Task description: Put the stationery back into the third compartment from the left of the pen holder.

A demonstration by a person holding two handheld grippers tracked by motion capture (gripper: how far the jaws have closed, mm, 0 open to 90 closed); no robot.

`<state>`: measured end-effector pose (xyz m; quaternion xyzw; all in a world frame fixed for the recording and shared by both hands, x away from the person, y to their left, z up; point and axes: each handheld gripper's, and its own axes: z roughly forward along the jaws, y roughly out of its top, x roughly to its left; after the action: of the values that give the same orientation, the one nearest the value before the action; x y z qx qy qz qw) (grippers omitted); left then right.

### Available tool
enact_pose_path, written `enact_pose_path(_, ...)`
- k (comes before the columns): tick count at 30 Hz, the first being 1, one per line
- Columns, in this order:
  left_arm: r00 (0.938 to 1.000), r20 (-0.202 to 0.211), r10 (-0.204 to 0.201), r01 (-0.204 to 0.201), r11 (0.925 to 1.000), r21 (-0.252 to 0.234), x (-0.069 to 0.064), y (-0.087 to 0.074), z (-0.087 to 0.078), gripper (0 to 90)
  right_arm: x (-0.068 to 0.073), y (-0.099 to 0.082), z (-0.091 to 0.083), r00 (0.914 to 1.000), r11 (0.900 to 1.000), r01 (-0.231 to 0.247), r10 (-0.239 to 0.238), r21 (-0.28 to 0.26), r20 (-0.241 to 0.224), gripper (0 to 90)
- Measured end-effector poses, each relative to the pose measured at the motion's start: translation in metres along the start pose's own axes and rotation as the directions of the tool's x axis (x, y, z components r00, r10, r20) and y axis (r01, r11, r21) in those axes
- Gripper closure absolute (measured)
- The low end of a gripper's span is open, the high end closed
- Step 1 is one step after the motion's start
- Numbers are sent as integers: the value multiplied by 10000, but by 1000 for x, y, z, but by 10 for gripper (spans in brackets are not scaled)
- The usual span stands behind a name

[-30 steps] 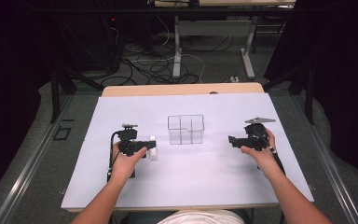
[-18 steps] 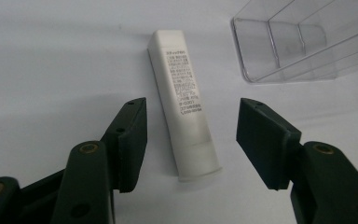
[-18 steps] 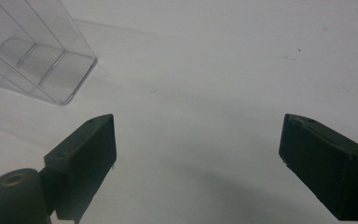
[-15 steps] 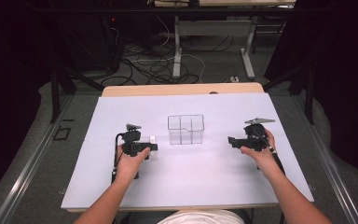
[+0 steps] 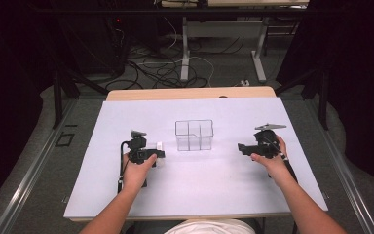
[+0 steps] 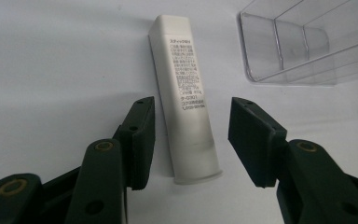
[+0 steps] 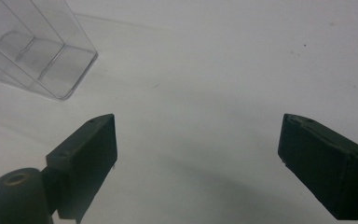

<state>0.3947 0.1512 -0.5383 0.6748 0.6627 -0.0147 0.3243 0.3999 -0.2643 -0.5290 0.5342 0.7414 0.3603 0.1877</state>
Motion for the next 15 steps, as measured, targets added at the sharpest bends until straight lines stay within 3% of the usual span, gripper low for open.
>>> enact_pose_path(15,9992,-394,-51,63,9996,286,-8,-6,3,560,0,-1,0,10000,9999,-69,70,146,-65,118)
